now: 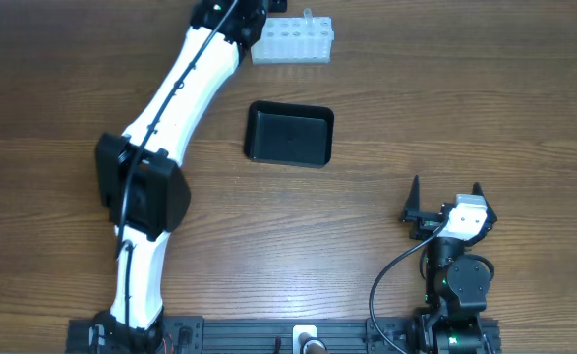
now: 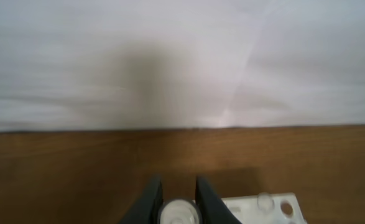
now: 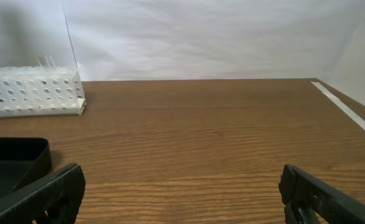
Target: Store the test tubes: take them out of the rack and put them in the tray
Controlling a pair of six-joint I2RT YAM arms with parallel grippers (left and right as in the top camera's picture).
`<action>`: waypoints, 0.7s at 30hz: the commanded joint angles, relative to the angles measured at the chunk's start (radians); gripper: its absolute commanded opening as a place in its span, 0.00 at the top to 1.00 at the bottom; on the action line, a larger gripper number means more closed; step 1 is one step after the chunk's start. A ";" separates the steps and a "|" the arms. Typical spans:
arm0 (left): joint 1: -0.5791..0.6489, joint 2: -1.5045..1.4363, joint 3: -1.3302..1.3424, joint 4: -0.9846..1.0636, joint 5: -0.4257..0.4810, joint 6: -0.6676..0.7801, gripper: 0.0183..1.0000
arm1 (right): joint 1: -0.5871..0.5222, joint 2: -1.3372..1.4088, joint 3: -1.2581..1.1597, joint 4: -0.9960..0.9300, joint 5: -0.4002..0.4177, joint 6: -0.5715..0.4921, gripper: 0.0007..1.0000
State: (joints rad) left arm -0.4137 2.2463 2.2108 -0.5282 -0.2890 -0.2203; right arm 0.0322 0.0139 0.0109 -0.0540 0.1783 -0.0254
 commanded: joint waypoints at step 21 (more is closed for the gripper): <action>-0.017 -0.092 0.020 -0.734 0.386 -0.245 0.98 | -0.005 -0.009 -0.005 -0.003 -0.005 0.002 0.01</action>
State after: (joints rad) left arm -0.4301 2.1246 2.2185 -1.2461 0.0376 -0.4397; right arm 0.0322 0.0139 0.0109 -0.0540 0.1783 -0.0269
